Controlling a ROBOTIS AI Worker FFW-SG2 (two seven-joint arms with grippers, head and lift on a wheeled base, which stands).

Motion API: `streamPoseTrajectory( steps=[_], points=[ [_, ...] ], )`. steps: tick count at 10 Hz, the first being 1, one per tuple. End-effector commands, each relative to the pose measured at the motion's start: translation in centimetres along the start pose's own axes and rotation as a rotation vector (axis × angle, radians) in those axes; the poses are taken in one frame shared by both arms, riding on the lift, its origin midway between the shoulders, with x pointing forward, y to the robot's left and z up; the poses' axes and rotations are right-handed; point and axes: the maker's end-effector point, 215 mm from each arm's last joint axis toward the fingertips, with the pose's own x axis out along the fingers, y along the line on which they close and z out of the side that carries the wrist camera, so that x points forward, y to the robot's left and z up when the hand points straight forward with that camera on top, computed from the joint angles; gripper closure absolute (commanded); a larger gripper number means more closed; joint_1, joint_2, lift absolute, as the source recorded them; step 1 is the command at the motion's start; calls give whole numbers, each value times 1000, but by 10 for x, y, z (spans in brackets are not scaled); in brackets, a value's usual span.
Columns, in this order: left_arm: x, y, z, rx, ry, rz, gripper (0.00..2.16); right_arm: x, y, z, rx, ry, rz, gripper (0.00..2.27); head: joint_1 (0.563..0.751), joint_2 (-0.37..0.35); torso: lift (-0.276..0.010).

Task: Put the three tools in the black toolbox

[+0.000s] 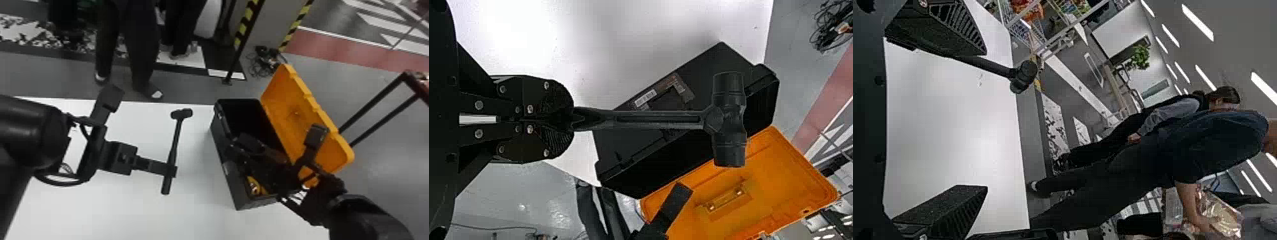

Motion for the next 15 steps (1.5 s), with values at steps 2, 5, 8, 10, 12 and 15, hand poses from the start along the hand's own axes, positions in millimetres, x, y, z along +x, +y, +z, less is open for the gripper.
streamPoseTrajectory(
  steps=[2, 5, 8, 10, 12, 15],
  points=[
    [8, -6, -3, 21, 23, 2, 1717, 3, 2, -6, 20, 30, 11, 36, 695, -350, -55],
    [9, -6, -1, 39, 30, 21, 1717, 8, 9, -15, 36, 65, 28, 36, 695, -350, -55],
    [13, -8, -2, 59, 46, 34, 1717, 16, 26, -29, 66, 147, 69, 39, 695, -350, -55],
    [16, -9, 0, 75, 55, 48, 1717, 21, 32, -34, 63, 192, 84, 36, 695, -350, -55],
    [19, -11, -1, 90, 65, 56, 1717, 29, 42, -35, 59, 213, 107, 36, 695, -350, -55],
    [25, -13, -9, 88, 79, 55, 1717, 39, 54, -39, 43, 242, 126, 36, 695, -337, -55]
  ],
)
